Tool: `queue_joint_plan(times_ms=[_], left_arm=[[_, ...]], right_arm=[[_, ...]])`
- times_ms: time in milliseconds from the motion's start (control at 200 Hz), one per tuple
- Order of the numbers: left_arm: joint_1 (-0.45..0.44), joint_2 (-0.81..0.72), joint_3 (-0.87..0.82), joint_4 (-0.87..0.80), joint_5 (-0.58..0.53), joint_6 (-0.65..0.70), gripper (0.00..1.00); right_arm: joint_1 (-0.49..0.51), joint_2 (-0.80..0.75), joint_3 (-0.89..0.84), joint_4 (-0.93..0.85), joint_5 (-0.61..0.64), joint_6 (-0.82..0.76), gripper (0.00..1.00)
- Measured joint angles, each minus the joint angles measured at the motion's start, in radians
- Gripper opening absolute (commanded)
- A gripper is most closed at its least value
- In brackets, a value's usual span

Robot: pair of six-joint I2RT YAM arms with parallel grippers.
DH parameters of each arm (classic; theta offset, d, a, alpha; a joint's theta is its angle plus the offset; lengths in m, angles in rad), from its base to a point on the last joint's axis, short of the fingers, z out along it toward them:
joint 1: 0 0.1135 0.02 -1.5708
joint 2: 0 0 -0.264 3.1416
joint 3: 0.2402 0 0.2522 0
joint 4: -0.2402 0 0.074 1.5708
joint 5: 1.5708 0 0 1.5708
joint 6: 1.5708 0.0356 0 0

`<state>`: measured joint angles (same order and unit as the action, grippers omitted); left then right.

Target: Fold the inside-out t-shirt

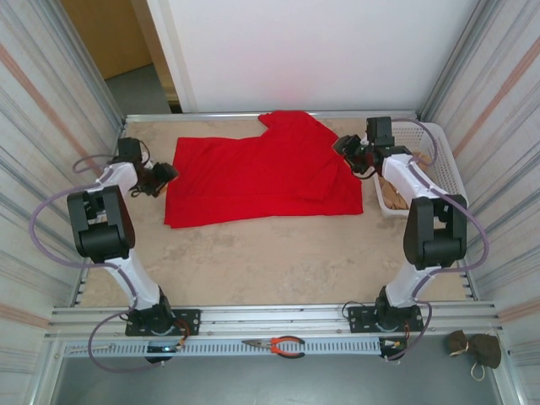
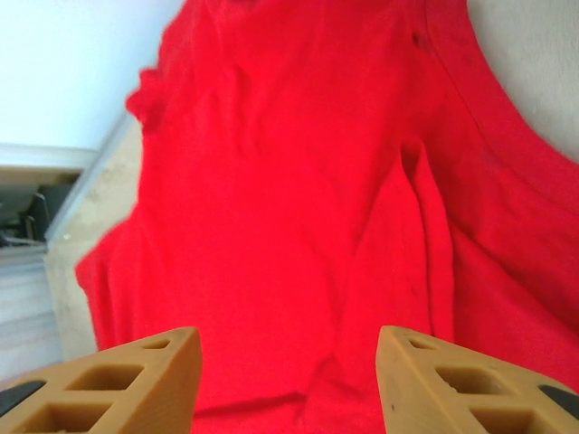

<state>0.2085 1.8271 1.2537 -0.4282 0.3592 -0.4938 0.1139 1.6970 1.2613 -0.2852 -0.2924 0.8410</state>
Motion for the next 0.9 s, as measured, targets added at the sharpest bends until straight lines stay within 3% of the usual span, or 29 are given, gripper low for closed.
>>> queue_joint_plan(times_ms=[281, 456, 696, 772, 902], left_arm=[[-0.044, -0.224, -0.053, 0.013, 0.008, 0.000, 0.61], [-0.101, -0.359, -0.163, 0.015, 0.018, -0.014, 0.61], [-0.126, -0.429, -0.290, 0.016, 0.025, -0.062, 0.61], [-0.126, -0.429, -0.301, 0.023, 0.026, -0.072, 0.61], [-0.130, -0.431, -0.311, 0.039, 0.027, -0.087, 0.60]], right_arm=[[0.150, -0.089, -0.196, -0.040, 0.062, -0.042, 0.53], [0.162, -0.051, -0.222, -0.039, 0.085, -0.042, 0.50], [0.175, 0.037, -0.212, -0.030, 0.091, -0.040, 0.49], [0.180, 0.066, -0.198, -0.029, 0.090, -0.039, 0.42], [0.182, 0.099, -0.167, -0.029, 0.090, -0.030, 0.21]])
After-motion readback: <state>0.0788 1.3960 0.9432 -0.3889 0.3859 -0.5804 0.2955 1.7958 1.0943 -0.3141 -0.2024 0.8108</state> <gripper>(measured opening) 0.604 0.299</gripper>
